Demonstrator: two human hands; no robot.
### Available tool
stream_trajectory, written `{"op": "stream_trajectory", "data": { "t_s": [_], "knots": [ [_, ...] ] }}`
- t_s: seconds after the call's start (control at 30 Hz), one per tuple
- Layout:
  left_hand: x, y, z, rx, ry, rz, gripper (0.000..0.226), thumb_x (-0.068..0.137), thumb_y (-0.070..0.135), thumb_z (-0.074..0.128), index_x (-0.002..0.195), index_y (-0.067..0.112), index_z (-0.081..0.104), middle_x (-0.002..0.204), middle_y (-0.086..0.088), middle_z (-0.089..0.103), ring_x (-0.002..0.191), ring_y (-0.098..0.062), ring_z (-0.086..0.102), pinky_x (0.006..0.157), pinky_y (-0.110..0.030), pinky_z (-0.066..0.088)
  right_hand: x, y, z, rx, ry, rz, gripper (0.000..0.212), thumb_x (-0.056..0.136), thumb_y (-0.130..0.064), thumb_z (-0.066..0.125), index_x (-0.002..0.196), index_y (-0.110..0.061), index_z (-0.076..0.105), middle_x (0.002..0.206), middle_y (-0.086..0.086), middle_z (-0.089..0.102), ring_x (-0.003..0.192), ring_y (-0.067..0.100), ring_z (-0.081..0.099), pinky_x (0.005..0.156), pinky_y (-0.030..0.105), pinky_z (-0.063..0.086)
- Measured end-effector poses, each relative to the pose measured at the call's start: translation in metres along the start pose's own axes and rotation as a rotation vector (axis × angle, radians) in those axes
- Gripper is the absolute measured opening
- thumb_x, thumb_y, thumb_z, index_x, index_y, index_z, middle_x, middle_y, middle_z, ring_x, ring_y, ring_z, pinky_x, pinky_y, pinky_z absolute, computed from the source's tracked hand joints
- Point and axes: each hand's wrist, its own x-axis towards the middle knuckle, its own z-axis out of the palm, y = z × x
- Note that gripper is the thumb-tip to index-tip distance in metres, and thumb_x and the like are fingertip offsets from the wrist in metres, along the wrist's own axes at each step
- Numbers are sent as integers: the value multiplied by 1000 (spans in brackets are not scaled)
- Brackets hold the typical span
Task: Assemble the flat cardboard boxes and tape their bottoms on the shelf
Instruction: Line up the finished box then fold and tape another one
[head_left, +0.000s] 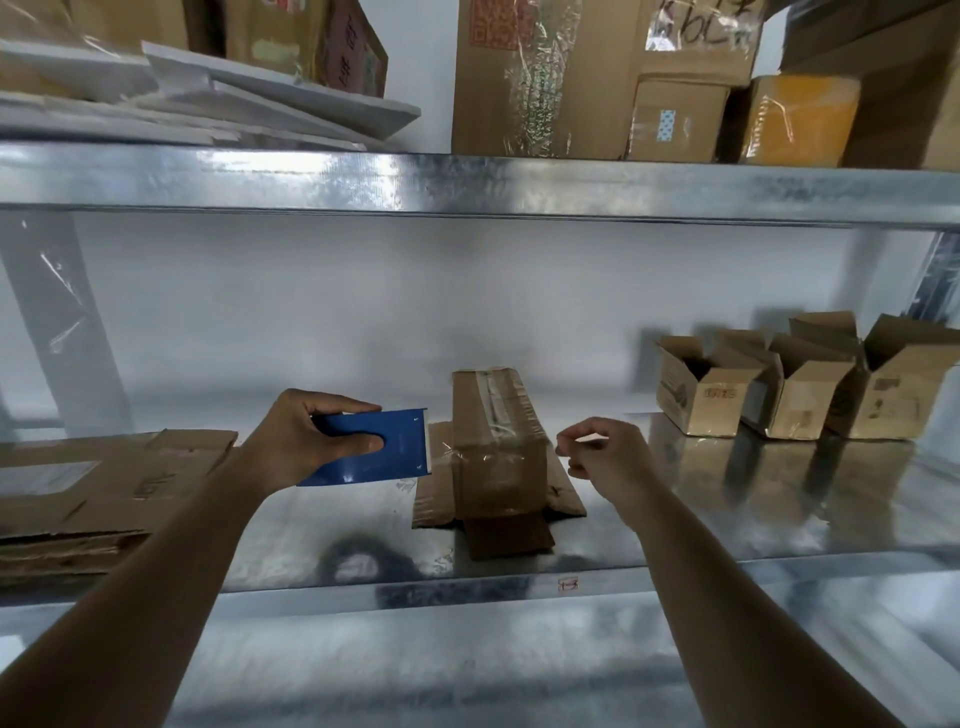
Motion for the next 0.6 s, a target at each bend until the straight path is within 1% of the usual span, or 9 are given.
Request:
{"op": "stream_trajectory", "data": {
  "t_s": [0.03,0.1,0.23,0.3,0.4,0.5,0.53,0.57,0.6],
  "knots": [
    [2,-3,1,10,-6,-7,38,71,10,93,99,34,84,97,9,80,91,-12,76,83,-25,62,2,4,2,30,-30,16,6,90,-6,79,90,-11,76,84,6,78,88,33,76,81,41,65],
    [6,-10,5,24,-16,-20,38,71,9,93,99,33,83,96,10,80,90,-12,76,81,-24,62,5,12,8,83,-82,49,5,94,-8,75,97,-11,74,94,10,78,93,30,76,82,40,65],
    [14,-19,14,26,-62,-24,38,72,10,92,106,23,81,99,9,80,93,-14,76,85,-29,62,12,22,16,132,-124,93,10,99,-18,69,108,-13,69,104,8,77,91,21,75,75,33,63],
    [17,-22,18,14,-73,-24,38,73,7,91,108,20,81,100,7,80,94,-15,76,84,-29,62,16,24,19,76,-120,54,13,102,-25,66,110,-16,66,105,5,76,94,19,74,75,31,61],
    [23,-27,23,15,-98,-14,37,74,5,90,107,19,81,100,6,80,93,-15,76,82,-29,63,23,23,25,-101,-99,-62,10,106,-30,57,109,-22,62,108,1,73,94,17,70,80,33,61],
    [28,-30,29,-2,-108,-8,37,73,4,91,105,20,82,98,6,81,92,-14,77,78,-26,63,29,25,32,-230,-88,-141,11,109,-33,49,117,-26,53,122,0,62,99,11,62,72,25,55],
    [30,-30,31,-5,-110,-6,37,73,4,91,104,21,82,98,7,81,91,-14,77,77,-25,62,31,26,35,-238,-95,-142,17,108,-36,50,123,-28,50,128,1,55,104,13,60,74,28,58],
    [31,-30,33,-7,-116,-4,37,73,3,91,103,22,82,97,7,81,91,-13,77,77,-24,62,32,28,39,-235,-110,-133,28,107,-40,51,133,-30,46,134,1,47,112,17,57,81,36,61],
    [33,-29,34,-6,-126,2,37,73,3,90,103,23,82,97,8,80,90,-12,77,76,-24,62,34,30,43,-210,-127,-103,40,107,-44,51,144,-32,40,140,1,40,120,20,53,90,44,61]
  ]
}}
